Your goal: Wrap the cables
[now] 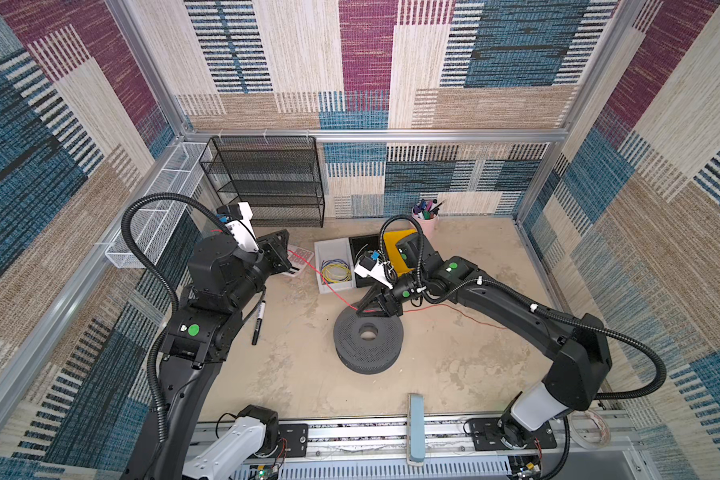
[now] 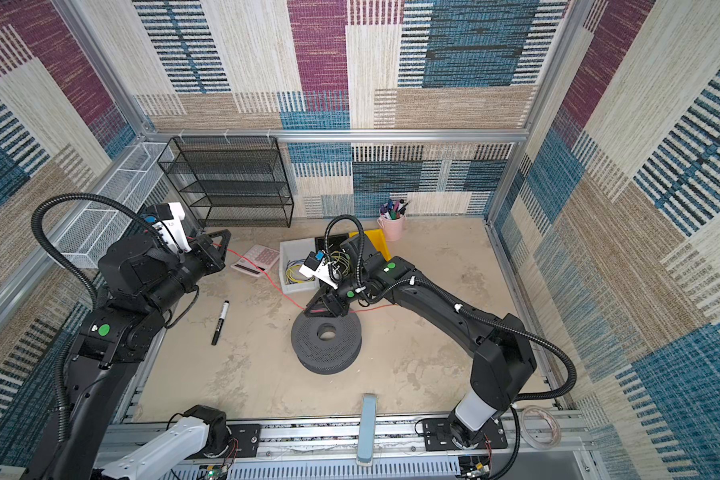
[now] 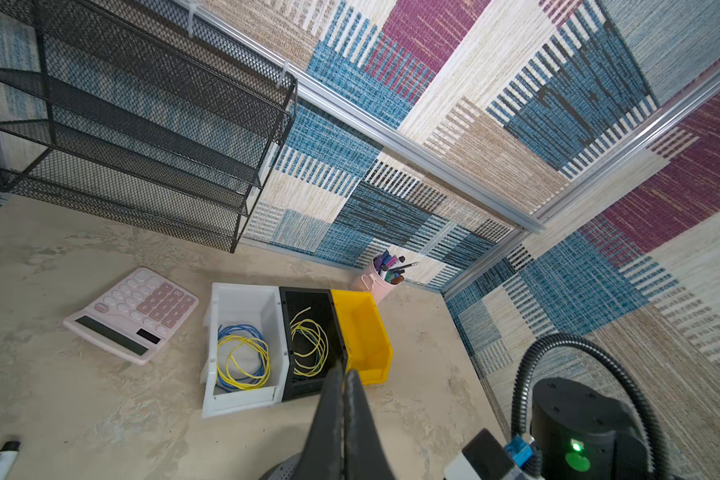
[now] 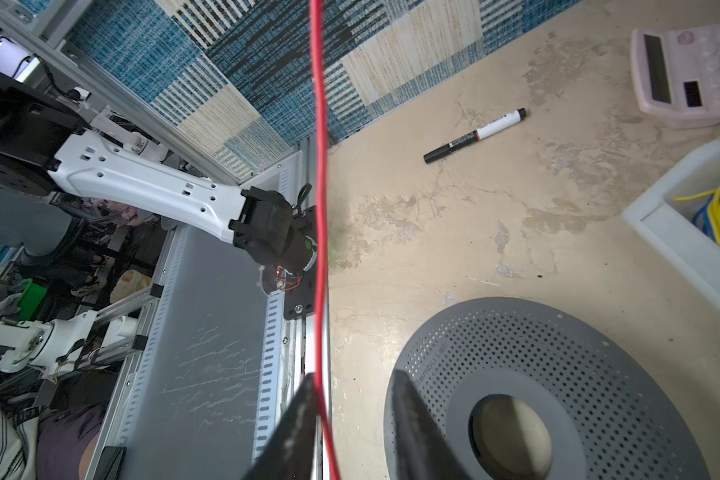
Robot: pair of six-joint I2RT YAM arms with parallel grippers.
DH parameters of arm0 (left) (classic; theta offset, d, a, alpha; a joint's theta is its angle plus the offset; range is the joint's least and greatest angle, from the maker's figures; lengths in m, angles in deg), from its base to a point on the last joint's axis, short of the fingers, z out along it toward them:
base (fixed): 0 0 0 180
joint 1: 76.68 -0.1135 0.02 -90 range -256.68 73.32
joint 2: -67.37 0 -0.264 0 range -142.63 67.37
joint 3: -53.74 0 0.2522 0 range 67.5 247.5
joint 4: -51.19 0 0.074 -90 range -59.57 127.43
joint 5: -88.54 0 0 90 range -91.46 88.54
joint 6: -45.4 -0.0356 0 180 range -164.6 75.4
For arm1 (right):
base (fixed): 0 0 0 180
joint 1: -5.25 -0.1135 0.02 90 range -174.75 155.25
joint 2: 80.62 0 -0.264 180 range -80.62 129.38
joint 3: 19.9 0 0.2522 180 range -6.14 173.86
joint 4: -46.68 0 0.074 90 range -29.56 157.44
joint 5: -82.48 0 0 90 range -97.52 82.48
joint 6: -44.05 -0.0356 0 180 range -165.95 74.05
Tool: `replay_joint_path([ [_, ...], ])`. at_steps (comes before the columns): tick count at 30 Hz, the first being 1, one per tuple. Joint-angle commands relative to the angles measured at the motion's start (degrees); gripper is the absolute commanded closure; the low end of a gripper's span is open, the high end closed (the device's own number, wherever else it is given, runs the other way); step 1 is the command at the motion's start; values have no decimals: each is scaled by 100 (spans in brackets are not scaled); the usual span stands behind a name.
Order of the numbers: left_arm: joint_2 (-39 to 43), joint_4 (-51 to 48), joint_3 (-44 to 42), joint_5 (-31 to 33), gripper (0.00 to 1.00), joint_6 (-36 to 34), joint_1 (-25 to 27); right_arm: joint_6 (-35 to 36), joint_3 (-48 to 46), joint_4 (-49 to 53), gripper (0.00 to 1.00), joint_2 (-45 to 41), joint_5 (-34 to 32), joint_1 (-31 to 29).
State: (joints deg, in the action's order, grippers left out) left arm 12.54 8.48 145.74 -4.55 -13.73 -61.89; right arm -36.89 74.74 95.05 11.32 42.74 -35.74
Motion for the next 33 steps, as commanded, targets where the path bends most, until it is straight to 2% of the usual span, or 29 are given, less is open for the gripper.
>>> replay_joint_path([
  [1,-3,-492,61,1,100,-77,7,-50,101,-159,44,-199,-302,4],
  [5,160,-645,-136,-66,100,24,7,-279,432,-305,36,-416,-542,4],
  [9,325,-580,-453,-241,100,254,7,-516,836,-660,32,-427,-342,-7],
  [12,423,-541,-636,-289,100,384,7,-559,1414,-727,32,-60,-187,-177],
  [16,547,-579,-700,-328,100,419,7,-458,2118,-734,32,524,-390,-622],
  [19,616,-634,-711,-375,100,468,7,-545,2372,-971,31,788,-306,-814],
  [27,720,-673,-837,-585,100,513,11,-423,3143,-805,31,1470,-188,-1193],
  [33,745,-579,-979,-752,100,577,7,-362,3764,-514,36,1944,-264,-1323],
])
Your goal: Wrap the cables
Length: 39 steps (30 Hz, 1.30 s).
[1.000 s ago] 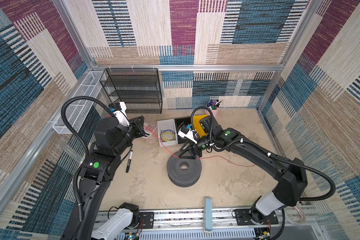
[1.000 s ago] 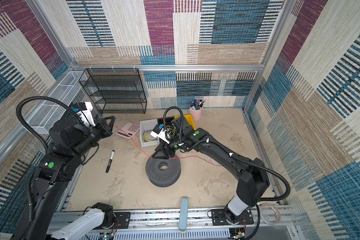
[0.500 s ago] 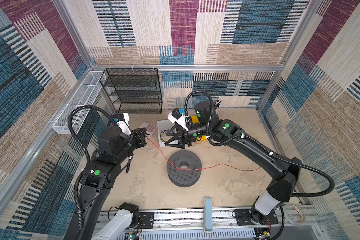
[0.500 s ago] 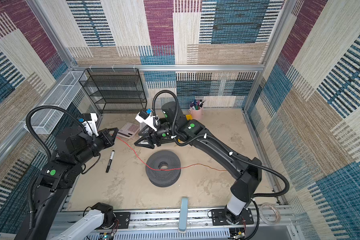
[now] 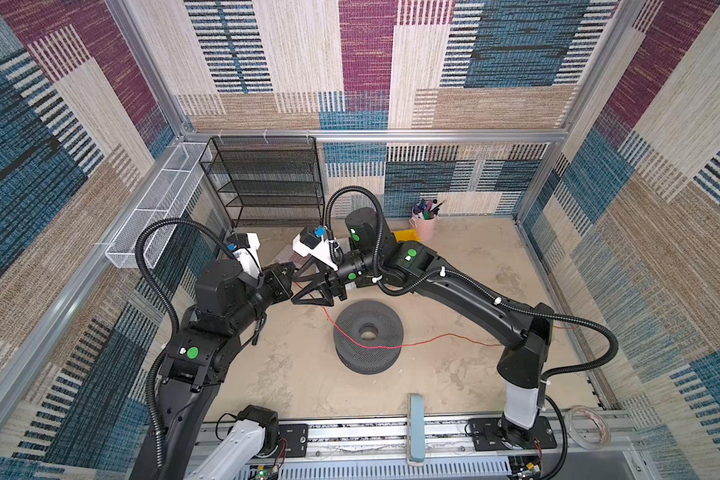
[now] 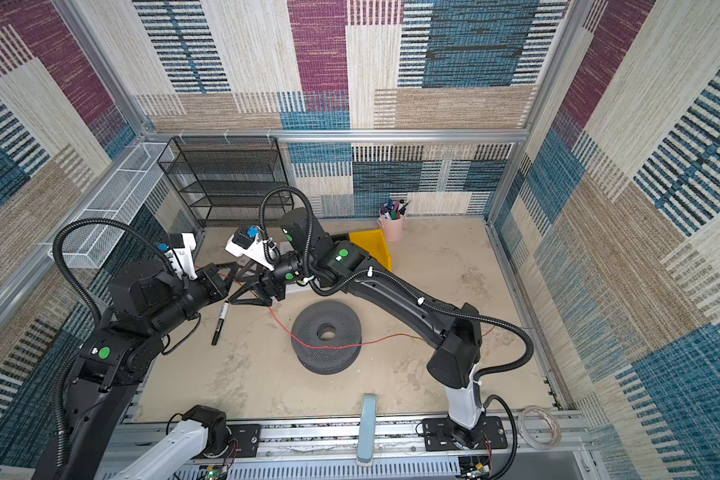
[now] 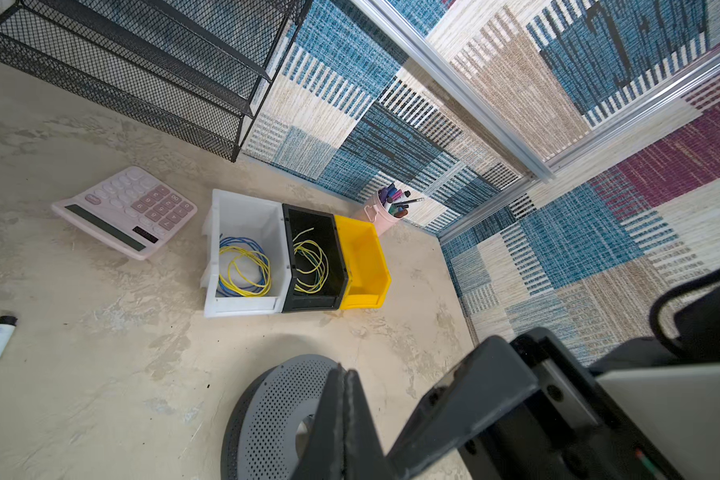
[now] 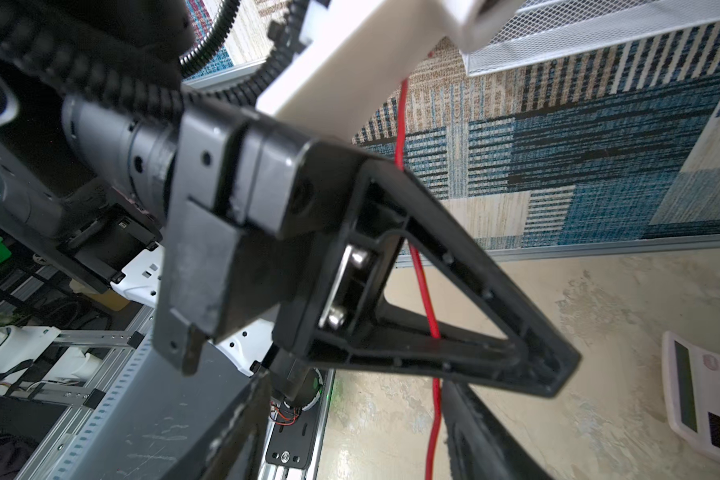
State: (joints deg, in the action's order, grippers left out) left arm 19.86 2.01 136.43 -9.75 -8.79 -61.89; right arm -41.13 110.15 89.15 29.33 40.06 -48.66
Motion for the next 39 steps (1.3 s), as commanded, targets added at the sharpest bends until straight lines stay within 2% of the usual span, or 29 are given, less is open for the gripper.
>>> replay_joint_path([
  [1,22,63,-60,-234,100,92,7,88,332,164,38,227,-11,-37],
  [5,75,40,-98,-216,100,66,7,84,636,353,59,488,104,-34],
  [8,101,28,-92,-208,100,40,7,77,700,413,71,575,151,-42],
  [11,102,10,-90,-208,100,25,7,65,676,434,89,566,104,-42],
  [15,101,1,-85,-208,100,18,7,83,602,418,100,480,71,-50],
  [19,71,-69,-59,-207,98,-14,7,95,299,271,100,286,14,-52],
  [20,50,-131,-16,-208,88,-52,7,84,137,176,100,197,-3,-50],
  [21,29,-249,62,-157,70,-133,7,67,-42,65,100,99,-29,-55],
  [22,14,-409,155,-39,59,-212,7,52,-197,-14,100,10,-63,-49],
  [24,15,-904,427,452,44,-430,7,8,-573,-244,100,-187,-160,-41],
  [26,39,-1380,734,1003,36,-641,7,-130,-880,-451,100,-350,-281,-18],
  [30,-230,-2744,1587,2393,35,-689,7,-949,-1731,-1286,100,-690,-248,169],
  [33,-172,-3197,1756,2985,35,-593,7,-1660,-2574,-2043,100,-1052,-445,266],
  [36,-70,-3402,1626,3141,38,-472,7,-1897,-3247,-2415,100,-1459,-604,300],
  [39,100,-3109,1092,2464,44,-469,7,-1888,-3658,-2464,100,-1827,-723,301],
])
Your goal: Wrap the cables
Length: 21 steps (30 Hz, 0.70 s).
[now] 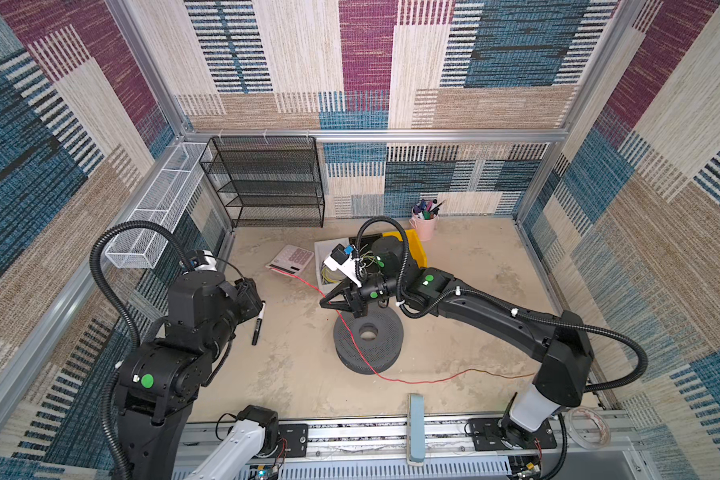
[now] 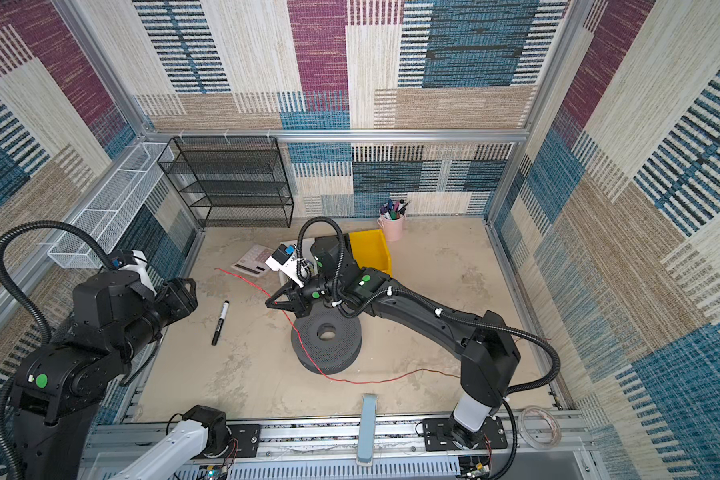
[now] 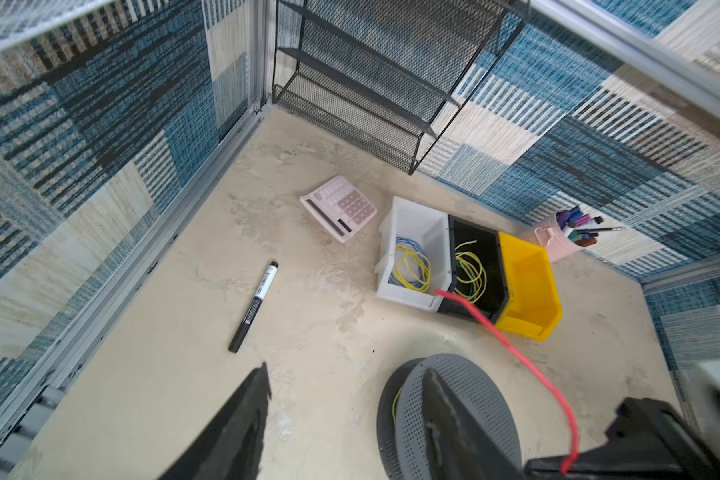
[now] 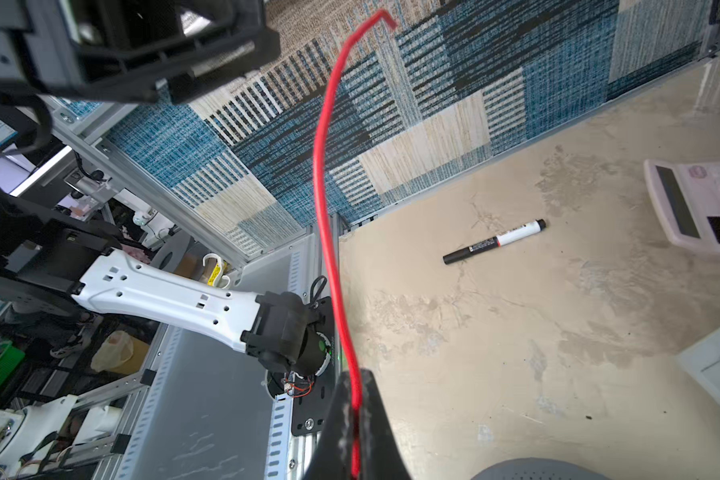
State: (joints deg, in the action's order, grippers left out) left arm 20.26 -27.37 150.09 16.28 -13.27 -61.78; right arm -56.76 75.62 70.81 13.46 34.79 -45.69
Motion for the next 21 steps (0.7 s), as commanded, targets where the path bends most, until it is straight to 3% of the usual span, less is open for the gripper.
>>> replay_joint_path([
  [1,128,-33,-498,-385,46,19,-4,-340,-346,-648,100,-387,-278,6],
  [8,492,1297,-2284,-2460,53,429,-4,-589,-1102,-746,100,-977,-817,47],
  [13,580,2281,-3382,-3253,51,896,2,-466,-1445,-814,100,-1177,-776,140],
  [17,749,3645,-4588,-3968,47,1396,13,-360,-1590,-786,100,-1281,-757,257],
  [21,723,4472,-5323,-4178,45,1566,22,-269,-1606,-734,100,-1330,-710,351],
])
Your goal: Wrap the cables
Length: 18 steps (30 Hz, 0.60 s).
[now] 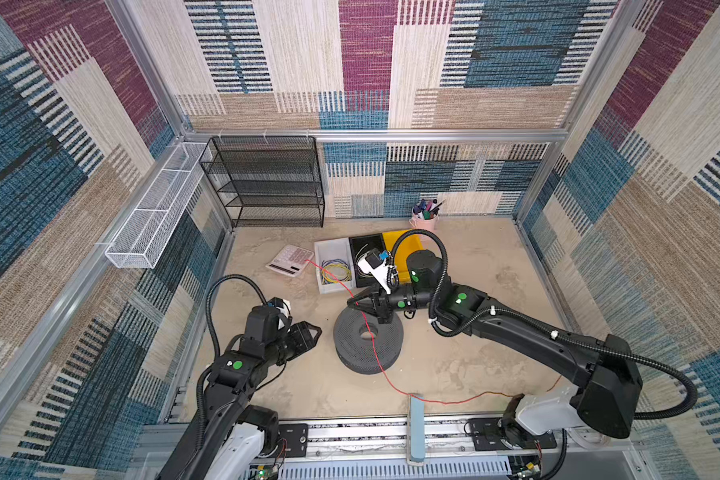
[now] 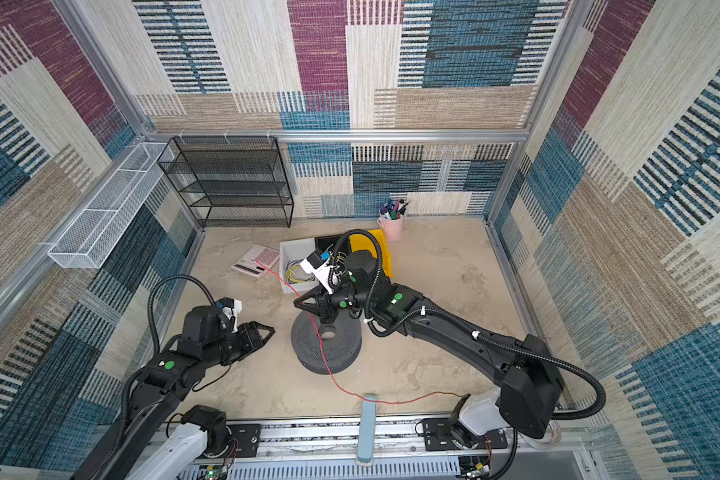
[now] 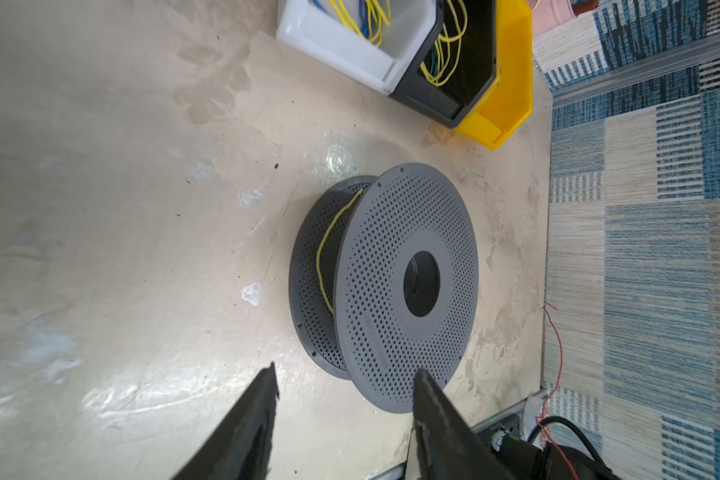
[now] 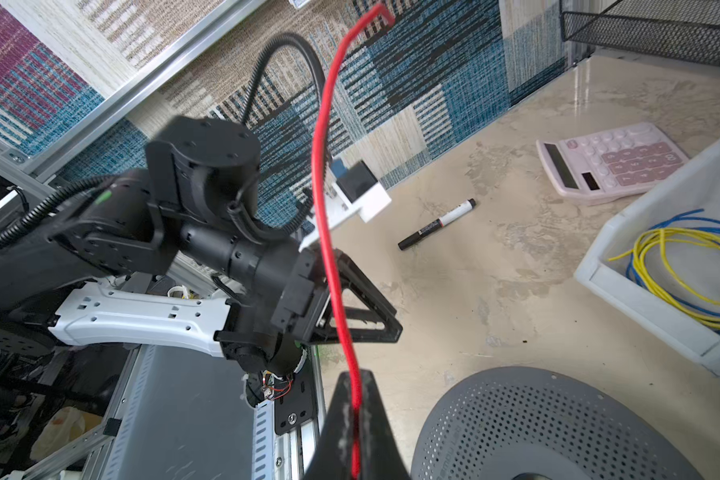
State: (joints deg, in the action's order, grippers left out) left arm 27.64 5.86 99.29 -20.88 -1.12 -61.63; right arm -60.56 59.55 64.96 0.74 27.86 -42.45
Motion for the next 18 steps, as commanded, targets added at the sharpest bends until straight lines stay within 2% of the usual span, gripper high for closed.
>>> replay_joint_path([
  [1,-77,1338,-374,-501,45,409,16,162,16,-118,100,-31,4,39],
  [5,-528,2198,-811,-737,46,601,126,305,125,-43,100,22,91,53],
  [9,-686,2594,-1104,-536,46,570,233,322,198,-55,100,79,102,53],
  [14,-1236,3674,-1394,-913,49,670,311,310,249,-100,100,198,194,60],
  [18,-1621,3936,-1443,-839,50,585,433,334,359,-23,100,293,262,65],
])
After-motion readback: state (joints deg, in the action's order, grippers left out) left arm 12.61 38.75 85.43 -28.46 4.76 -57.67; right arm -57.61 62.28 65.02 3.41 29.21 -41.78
